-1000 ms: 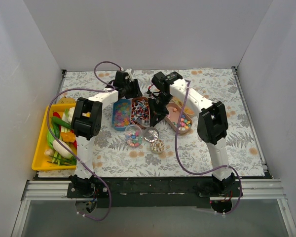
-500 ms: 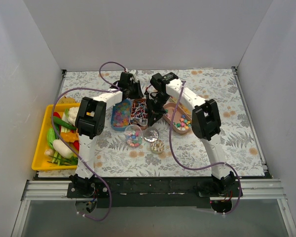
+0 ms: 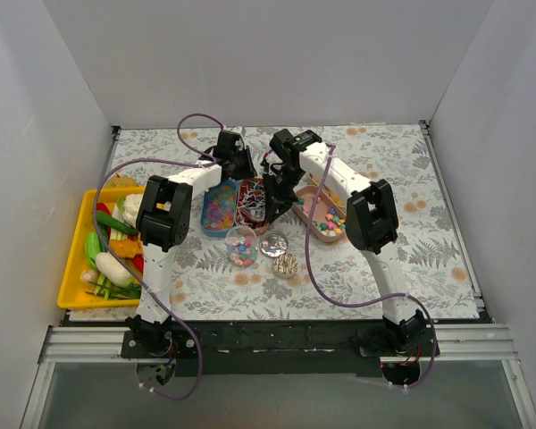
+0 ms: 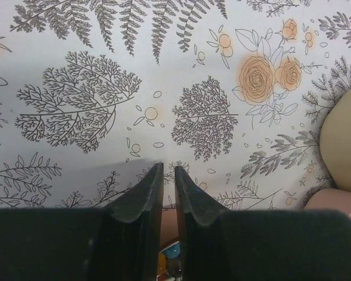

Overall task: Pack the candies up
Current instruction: Scoop the fake candies from the storage box.

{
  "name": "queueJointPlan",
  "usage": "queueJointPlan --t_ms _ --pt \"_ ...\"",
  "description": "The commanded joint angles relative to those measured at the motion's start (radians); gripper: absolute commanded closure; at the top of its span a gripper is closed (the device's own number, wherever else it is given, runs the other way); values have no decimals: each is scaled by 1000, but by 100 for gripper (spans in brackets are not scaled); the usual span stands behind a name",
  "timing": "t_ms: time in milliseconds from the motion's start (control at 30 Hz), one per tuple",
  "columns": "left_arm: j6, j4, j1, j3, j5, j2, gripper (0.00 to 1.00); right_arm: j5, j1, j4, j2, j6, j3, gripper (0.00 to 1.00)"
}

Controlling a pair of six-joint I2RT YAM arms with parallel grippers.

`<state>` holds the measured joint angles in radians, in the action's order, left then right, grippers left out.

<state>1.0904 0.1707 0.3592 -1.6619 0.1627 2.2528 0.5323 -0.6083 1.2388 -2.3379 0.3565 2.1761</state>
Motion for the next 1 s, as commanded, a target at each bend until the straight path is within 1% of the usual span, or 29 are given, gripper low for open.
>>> queueJointPlan --t_ms 0,233,433,700,967 --pt "77 105 11 5 -12 -9 87 -124 8 -131 25 84 -59 99" --pt "112 142 11 -2 0 -4 87 -201 -18 -171 14 87 -65 99" --pt "108 164 11 -29 9 5 87 -297 -54 -232 32 88 -130 99" --pt "101 181 0 -52 20 10 87 -394 -90 -259 37 122 -159 99" --pt "106 178 -16 -52 41 8 87 -446 -100 -280 14 139 -165 99"
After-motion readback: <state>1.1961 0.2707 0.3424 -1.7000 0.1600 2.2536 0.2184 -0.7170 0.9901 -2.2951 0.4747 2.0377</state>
